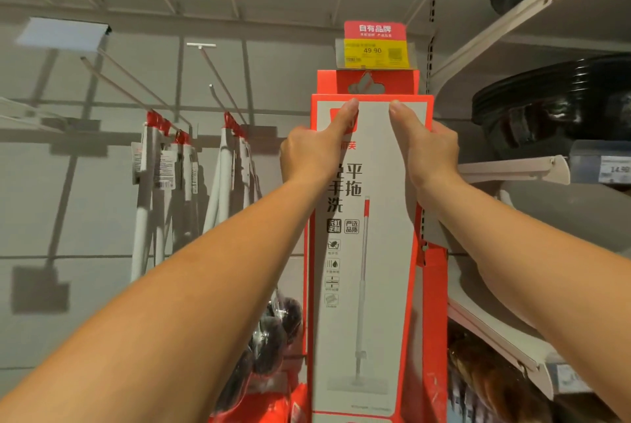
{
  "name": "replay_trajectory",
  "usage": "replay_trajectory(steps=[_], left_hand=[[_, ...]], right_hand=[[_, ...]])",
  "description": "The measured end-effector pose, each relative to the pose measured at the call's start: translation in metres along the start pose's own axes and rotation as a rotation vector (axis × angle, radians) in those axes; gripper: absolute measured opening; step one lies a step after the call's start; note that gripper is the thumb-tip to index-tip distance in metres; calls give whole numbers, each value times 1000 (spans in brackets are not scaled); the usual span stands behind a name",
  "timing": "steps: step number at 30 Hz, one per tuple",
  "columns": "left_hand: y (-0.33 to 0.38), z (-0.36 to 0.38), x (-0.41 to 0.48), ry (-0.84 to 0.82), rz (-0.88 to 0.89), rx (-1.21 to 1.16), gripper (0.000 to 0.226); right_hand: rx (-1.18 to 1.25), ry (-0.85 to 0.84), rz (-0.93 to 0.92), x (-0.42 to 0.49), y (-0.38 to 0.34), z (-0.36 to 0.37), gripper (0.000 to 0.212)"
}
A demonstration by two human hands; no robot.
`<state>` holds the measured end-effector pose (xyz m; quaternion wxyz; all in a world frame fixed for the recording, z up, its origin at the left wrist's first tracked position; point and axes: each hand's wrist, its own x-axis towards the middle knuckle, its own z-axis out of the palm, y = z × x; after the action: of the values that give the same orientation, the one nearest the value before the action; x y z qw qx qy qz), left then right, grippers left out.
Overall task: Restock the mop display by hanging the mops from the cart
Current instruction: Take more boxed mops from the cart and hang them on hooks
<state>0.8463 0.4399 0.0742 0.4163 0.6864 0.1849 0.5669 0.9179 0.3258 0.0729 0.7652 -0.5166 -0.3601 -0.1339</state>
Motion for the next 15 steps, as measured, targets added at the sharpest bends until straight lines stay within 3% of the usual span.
replay_trajectory(steps=[9,15], left_hand=[[10,7,2,4,21,7,64],[3,15,8,37,1,58,77]], right_hand=[[48,-31,35,13,1,-5,23],[51,-50,78,21,10,-5,29]])
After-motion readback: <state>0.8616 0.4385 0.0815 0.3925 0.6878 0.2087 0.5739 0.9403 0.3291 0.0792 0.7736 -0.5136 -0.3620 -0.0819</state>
